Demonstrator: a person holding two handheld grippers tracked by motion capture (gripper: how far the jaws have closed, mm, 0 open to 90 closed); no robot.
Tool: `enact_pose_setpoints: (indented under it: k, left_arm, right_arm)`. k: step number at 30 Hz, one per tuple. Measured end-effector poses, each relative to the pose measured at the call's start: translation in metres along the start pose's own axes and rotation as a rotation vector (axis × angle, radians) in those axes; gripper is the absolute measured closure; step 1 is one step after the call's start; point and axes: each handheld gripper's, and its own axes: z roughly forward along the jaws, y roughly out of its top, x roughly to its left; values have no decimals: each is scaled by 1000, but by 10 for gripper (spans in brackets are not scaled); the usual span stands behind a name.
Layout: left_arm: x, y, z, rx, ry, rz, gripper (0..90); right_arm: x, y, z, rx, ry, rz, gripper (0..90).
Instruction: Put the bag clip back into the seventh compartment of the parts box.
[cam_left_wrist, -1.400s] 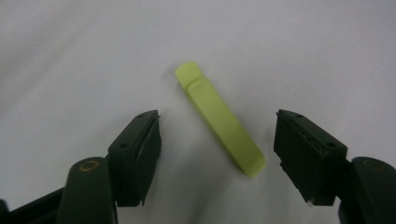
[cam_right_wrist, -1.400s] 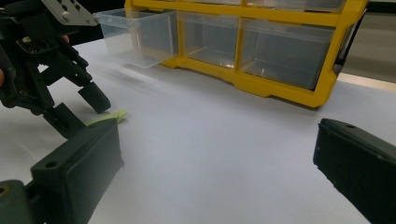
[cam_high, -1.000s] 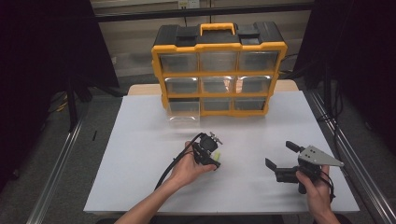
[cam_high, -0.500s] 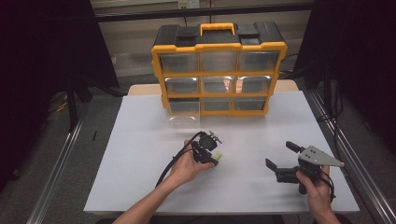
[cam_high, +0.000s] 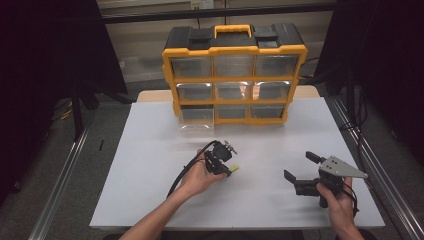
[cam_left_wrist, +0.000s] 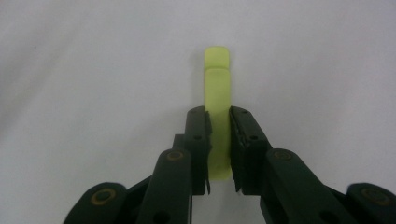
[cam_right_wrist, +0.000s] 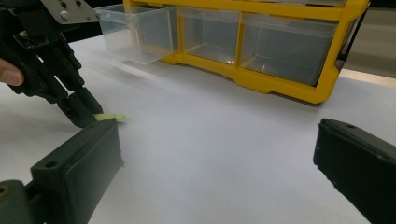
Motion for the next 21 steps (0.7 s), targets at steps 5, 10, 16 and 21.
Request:
enact_pose_setpoints:
  k: [5, 10, 16, 21]
  left_arm:
    - [4, -2, 0, -15, -30, -8, 785]
    - [8, -5, -1, -42, -58, -38, 786]
    - [10, -7, -3, -46, -65, -13, 786]
    - [8, -10, -6, -74, -86, -13, 786]
  right_arm:
    - [0, 0, -1, -1, 0, 2, 6]
    - [-1, 0, -1, -4, -2, 2, 6]
    - [0, 0, -1, -3, 1, 5, 6]
    - [-1, 0, -2, -8, 1, 7, 6]
